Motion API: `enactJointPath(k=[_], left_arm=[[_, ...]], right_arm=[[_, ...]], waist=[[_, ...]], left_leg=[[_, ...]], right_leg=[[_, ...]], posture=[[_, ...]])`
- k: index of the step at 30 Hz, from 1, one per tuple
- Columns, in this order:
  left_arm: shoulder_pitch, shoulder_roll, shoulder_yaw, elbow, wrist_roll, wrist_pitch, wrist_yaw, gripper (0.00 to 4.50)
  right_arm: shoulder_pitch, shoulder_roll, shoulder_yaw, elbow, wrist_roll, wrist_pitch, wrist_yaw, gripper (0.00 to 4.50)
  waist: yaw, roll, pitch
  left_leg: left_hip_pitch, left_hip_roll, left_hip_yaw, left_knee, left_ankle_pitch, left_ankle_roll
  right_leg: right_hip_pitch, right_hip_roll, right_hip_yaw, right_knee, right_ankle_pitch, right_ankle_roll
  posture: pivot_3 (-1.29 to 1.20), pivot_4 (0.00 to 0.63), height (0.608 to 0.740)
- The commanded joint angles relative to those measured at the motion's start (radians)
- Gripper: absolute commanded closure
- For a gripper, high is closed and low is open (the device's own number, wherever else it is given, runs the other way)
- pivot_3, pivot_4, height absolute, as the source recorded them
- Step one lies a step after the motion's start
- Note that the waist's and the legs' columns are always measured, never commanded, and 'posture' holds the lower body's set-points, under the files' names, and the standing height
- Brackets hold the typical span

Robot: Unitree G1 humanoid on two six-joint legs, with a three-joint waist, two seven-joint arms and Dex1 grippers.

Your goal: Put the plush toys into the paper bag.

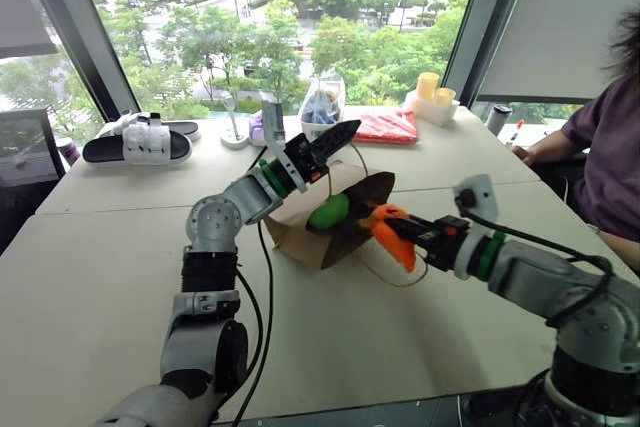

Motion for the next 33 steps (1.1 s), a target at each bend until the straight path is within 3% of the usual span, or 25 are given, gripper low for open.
enactJointPath(k=[1, 8, 17, 23, 29, 33], left_arm=[[-0.016, -0.012, -0.005, -0.04, -0.02, 0.0, 0.002, 4.5], [0.011, -0.017, 0.008, -0.085, -0.042, 0.014, 0.031, 4.5], [0.006, -0.034, 0.051, -0.076, -0.081, -0.008, 0.093, 4.5], [-0.014, -0.026, 0.071, -0.039, -0.081, -0.023, 0.098, 4.5], [-0.026, -0.016, 0.07, -0.01, -0.072, -0.032, 0.08, 4.5], [-0.025, -0.015, 0.067, 0.005, -0.068, -0.037, 0.068, 4.5]], right_arm=[[-0.068, 0.028, 0.074, 0.081, -0.076, -0.075, -0.035, 4.48], [-0.168, 0.053, 0.178, 0.31, -0.211, -0.198, -0.014, 4.48], [-0.207, 0.099, 0.208, 0.323, -0.238, -0.223, 0.002, 0.02], [-0.124, 0.029, 0.118, 0.162, -0.134, -0.129, 0.047, 0.02], [0.012, -0.106, -0.117, 0.031, 0.076, -0.073, 0.12, 0.02], [0.172, -0.197, -0.19, 0.03, 0.016, -0.122, 0.116, 0.02]], waist=[[0.001, 0.0, 0.0], [0.001, 0.0, 0.0], [0.0, 0.0, 0.0], [0.005, 0.0, 0.0], [0.004, 0.0, 0.0], [0.004, 0.0, 0.0]], left_leg=[[0.0, 0.0, 0.0, 0.0, 0.0, 0.0], [-0.001, 0.0, 0.0, -0.001, 0.001, -0.001], [-0.001, 0.0, 0.0, -0.001, 0.001, -0.001], [-0.002, 0.0, -0.001, -0.001, 0.001, -0.001], [-0.002, -0.001, -0.001, -0.001, 0.0, -0.001], [-0.001, 0.0, 0.0, -0.001, 0.0, 0.0]], right_leg=[[0.0, 0.0, 0.0, 0.0, 0.0, 0.0], [-0.001, 0.0, 0.0, 0.0, 0.0, 0.0], [-0.002, 0.0, 0.0, 0.0, 0.0, 0.0], [-0.002, 0.0, 0.0, 0.0, 0.0, 0.0], [-0.001, 0.0, 0.0, -0.001, 0.0, 0.0], [0.0, 0.0, 0.0, -0.001, 0.0, 0.0]], posture=[[0.0, 0.15, 0.74], [0.0, 0.15, 0.74], [0.0, 0.15, 0.74], [0.0, 0.15, 0.74], [0.0, 0.15, 0.74], [0.0, 0.15, 0.74]])
